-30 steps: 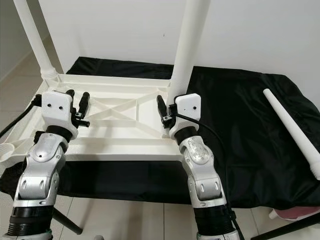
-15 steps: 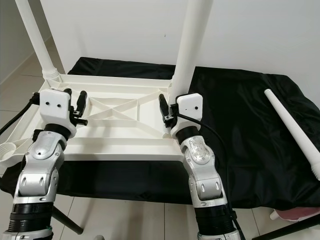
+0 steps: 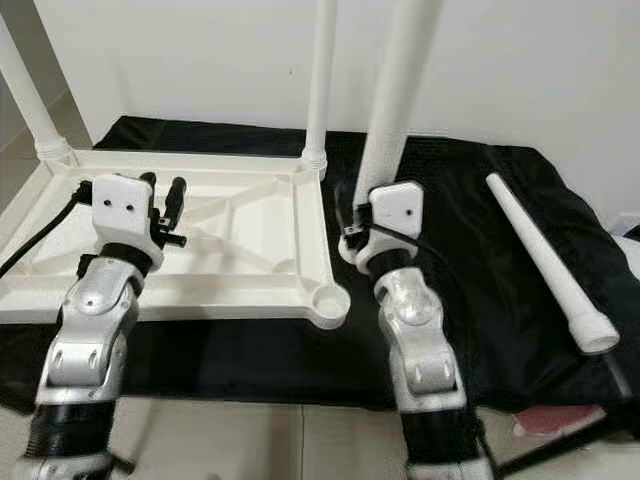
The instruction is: Building children table
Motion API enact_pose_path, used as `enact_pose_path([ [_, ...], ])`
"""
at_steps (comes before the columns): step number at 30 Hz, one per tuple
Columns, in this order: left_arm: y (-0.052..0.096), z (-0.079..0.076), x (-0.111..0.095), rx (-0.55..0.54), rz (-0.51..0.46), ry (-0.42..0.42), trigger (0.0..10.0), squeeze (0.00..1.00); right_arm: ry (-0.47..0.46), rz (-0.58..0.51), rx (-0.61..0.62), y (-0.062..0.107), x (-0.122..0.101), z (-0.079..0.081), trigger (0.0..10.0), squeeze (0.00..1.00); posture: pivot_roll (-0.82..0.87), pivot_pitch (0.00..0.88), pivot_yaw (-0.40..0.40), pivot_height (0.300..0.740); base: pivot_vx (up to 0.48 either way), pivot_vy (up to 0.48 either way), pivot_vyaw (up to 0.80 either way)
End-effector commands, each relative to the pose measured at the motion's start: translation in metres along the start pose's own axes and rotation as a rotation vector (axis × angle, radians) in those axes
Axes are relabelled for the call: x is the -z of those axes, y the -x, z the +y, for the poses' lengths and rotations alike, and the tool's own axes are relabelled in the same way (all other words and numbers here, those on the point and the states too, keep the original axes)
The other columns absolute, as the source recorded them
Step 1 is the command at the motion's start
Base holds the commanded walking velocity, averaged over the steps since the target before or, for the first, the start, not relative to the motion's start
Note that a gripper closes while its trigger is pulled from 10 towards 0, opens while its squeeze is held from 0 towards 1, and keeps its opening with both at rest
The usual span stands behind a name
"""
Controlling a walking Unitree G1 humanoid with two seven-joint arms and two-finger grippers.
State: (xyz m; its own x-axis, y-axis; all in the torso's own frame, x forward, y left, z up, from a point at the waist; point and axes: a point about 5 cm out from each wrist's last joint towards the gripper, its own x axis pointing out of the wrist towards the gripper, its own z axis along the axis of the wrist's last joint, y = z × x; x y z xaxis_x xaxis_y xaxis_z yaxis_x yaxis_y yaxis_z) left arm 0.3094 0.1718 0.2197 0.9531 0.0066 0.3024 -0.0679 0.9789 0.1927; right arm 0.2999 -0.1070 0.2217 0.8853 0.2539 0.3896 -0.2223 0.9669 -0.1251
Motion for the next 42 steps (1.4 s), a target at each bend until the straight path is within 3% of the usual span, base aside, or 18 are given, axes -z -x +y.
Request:
enact_pose_path([
  [1, 0.0, -0.0043, -0.0011, -0.029, -0.008, 0.002, 10.0, 0.0, 0.02, -0.014, 0.02, 0.0012, -0.0025, -0.0073, 10.0, 0.0, 0.07, 0.032, -0.048, 0.74, 0.0, -0.349, 0.0],
  [12, -0.0004, -0.0049, -0.0011, -0.024, -0.004, 0.006, 10.0, 0.0, 0.019, -0.014, 0.023, 0.0023, -0.0028, -0.0072, 10.0, 0.0, 0.07, 0.04, -0.045, 0.74, 0.0, -0.317, 0.0],
  [20, -0.0003, -0.0047, 0.0022, -0.03, 0.021, 0.023, 10.0, 0.0, 0.019, -0.012, 0.026, 0.0027, -0.0026, -0.0076, 10.0, 0.0, 0.07, 0.045, -0.045, 0.74, 0.0, 0.0, 0.0],
  [28, -0.0006, -0.0031, 0.0041, -0.042, 0.033, 0.022, 10.0, 0.0, 0.017, -0.011, 0.027, 0.0029, -0.0025, -0.0076, 10.0, 0.0, 0.07, 0.048, -0.045, 0.74, 0.0, 0.468, 0.0],
  [42, -0.001, -0.0037, 0.0049, -0.048, 0.037, 0.017, 10.0, 0.0, 0.018, -0.009, 0.025, 0.0026, -0.0021, -0.0081, 10.0, 0.0, 0.07, 0.049, -0.05, 0.74, 0.0, 0.0, 0.0],
])
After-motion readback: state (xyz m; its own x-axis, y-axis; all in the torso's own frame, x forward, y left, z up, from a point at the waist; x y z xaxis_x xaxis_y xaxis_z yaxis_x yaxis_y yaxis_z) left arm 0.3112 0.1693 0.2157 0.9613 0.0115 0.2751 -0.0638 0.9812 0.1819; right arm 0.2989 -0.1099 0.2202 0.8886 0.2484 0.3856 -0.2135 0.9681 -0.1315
